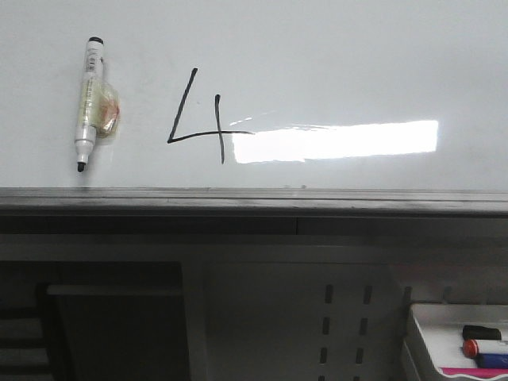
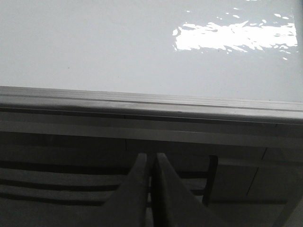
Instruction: Write number 4 on whiteboard
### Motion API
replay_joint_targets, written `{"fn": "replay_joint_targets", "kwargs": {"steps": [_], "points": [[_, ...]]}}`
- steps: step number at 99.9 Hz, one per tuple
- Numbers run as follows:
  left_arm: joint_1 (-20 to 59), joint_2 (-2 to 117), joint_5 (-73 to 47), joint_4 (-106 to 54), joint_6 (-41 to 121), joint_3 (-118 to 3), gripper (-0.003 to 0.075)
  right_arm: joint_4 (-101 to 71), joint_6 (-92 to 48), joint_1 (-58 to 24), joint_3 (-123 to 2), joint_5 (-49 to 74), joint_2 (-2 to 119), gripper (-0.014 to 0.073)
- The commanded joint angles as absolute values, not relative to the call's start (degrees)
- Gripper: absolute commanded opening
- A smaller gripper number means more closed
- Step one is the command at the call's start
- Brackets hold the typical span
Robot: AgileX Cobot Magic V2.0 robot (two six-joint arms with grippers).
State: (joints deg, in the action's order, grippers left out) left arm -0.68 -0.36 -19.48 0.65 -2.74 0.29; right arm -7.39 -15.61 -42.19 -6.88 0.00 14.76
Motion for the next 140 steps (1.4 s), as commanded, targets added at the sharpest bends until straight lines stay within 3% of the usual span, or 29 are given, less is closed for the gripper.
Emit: {"fn": "replay_joint_targets", "kwargs": {"steps": [1,47,62,76,106,125,140], "points": [[-0.76,-1.59,-16.82,0.00,-2.86,2.13,-0.0020,-7.00,-16.01,-41.91,-8.39,-4.63,15.02,-0.0064],[-0.76,-1.59,-16.82,0.00,-2.86,2.13,-0.0020,-6.90,-15.74,-41.91,-8.11,-4.80,15.02,-0.0064],[-0.76,-1.59,-16.82,0.00,-2.86,2.13,-0.0020,3.09,-2.97,-40.41,-8.11,-5.57,15.02,-0.0064],[-0.76,-1.59,-16.82,0.00,-2.86,2.13,-0.0020,5.03,0.00,-33.44,-8.11,-7.38,15.02,-0.0064],[-0.76,-1.59,-16.82,0.00,-2.86,2.13,-0.0020,5.13,0.00,-9.61,-6.02,-8.43,14.89,-0.0064],[-0.76,-1.59,-16.82,0.00,-2.86,2.13,-0.0020,5.13,0.00,-1.26,2.18,-8.33,6.16,-0.0064],[-0.76,-1.59,-16.82,0.00,-2.86,2.13,-0.0020,5.13,0.00,-0.29,2.03,7.40,-0.23,-0.0064]]}}
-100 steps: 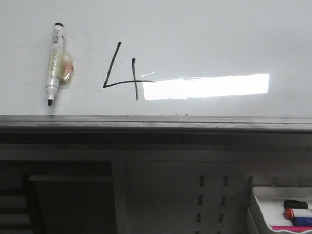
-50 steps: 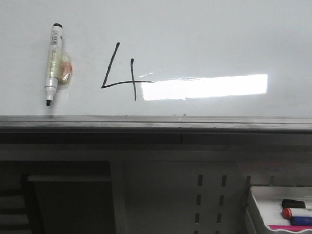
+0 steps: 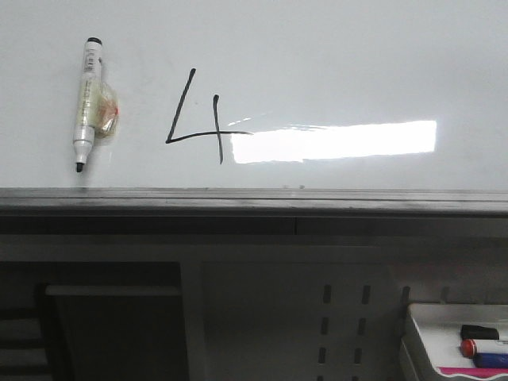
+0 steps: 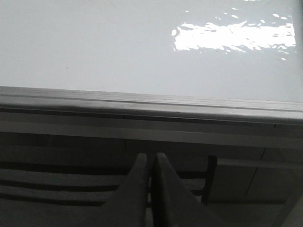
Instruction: Write number 4 on whiteboard
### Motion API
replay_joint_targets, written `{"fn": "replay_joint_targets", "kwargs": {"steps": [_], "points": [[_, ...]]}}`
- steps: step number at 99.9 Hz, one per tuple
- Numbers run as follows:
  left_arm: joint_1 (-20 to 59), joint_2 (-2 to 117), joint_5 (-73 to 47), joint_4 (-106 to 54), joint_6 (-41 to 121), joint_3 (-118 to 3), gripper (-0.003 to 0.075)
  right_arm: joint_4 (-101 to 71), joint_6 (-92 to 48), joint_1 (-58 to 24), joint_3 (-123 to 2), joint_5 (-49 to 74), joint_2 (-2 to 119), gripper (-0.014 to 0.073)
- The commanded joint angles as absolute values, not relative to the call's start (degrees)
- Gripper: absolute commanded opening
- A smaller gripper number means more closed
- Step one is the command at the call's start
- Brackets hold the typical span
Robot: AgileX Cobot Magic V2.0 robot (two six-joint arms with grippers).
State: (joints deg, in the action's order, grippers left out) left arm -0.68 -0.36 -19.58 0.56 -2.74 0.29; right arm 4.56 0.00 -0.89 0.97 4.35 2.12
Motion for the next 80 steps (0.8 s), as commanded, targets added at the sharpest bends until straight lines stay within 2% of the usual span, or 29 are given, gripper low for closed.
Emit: {"fn": "replay_joint_targets", "kwargs": {"steps": [1,16,80], "points": [[-0.76,-1.59,-16.82,0.00,-2.86,2.13,-0.0020,5.13,0.00,-0.29,2.03,9.06,-0.47,-0.0064],[-0.76,-1.59,-16.82,0.00,-2.86,2.13,-0.0020,5.13,0.00,-0.29,2.03,18.49,-1.38,-0.0064],[-0.76,-1.59,-16.82,0.00,-2.86,2.13,-0.0020,5.13,0.00,-0.29,2.03,18.24,-1.38,-0.0064]]}}
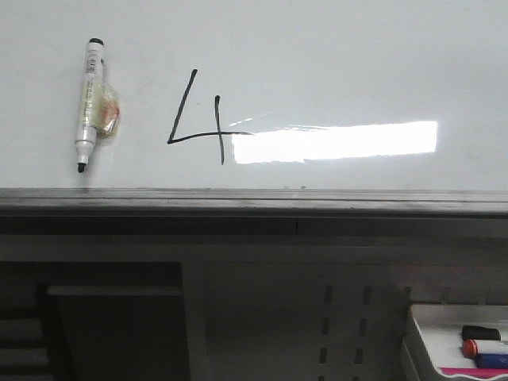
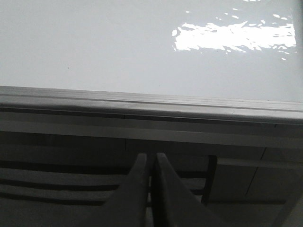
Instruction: Write number 4 on whiteboard
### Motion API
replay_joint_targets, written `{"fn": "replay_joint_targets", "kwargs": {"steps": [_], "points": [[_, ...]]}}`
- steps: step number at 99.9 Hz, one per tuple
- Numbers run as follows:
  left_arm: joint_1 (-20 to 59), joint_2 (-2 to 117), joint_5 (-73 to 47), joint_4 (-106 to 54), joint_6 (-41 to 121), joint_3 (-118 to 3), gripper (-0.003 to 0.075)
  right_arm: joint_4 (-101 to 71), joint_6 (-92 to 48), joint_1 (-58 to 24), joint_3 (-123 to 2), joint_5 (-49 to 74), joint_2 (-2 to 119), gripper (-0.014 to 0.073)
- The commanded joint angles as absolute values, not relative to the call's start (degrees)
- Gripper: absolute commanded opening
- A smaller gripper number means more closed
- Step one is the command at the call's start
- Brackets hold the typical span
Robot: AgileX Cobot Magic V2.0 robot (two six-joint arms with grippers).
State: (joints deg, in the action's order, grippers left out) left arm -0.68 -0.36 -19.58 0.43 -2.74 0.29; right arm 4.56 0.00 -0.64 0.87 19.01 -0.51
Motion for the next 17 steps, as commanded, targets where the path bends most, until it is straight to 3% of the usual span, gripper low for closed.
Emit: {"fn": "replay_joint_targets", "kwargs": {"steps": [1,17], "points": [[-0.76,-1.59,-16.82,0.00,-2.86,2.13,-0.0020,5.13,0.00,-0.29,2.03,18.24,-1.38,-0.0064],[-0.76,-1.59,-16.82,0.00,-2.86,2.13,-0.0020,5.13,0.00,-0.29,2.03,18.24,-1.38,-0.0064]]}}
